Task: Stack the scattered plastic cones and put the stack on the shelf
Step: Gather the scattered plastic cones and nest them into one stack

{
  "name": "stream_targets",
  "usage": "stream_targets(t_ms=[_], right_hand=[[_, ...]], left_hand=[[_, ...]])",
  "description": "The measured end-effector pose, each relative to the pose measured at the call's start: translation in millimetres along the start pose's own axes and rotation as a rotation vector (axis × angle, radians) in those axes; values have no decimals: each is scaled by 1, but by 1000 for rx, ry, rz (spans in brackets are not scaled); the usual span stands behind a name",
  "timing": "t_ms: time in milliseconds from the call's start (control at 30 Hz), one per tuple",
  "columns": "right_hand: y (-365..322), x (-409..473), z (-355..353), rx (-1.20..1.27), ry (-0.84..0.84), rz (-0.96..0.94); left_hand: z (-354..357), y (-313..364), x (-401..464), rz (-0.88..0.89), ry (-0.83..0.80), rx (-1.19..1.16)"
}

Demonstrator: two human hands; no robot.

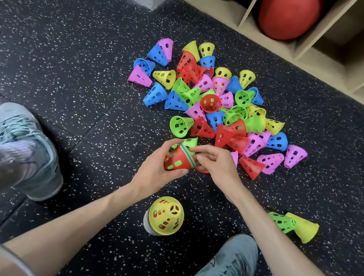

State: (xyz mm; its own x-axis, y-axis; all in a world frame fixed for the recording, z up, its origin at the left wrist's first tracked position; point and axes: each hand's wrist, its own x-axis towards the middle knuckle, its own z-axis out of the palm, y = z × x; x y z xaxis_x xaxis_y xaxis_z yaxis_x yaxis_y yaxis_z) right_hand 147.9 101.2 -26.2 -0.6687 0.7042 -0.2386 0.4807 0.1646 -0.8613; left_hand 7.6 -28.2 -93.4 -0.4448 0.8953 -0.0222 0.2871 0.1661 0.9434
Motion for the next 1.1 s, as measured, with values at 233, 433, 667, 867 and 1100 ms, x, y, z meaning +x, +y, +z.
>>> stream_targets(t_ms=[233, 433, 667, 867, 1100], right_hand=[[29, 7, -5, -13, 189, 92], [54, 11, -18, -176, 341, 100], [79, 3, -39, -288, 493, 170], [85, 7, -50, -235, 420, 259], [89, 11, -45, -197, 456, 249]], left_hand=[[6, -17, 1, -99, 51, 3], [4, -30, 2, -160, 54, -3], [6, -40, 1, -191, 49, -35], [13, -41, 4, -187, 15, -30], [13, -41, 3, -198, -1, -33]])
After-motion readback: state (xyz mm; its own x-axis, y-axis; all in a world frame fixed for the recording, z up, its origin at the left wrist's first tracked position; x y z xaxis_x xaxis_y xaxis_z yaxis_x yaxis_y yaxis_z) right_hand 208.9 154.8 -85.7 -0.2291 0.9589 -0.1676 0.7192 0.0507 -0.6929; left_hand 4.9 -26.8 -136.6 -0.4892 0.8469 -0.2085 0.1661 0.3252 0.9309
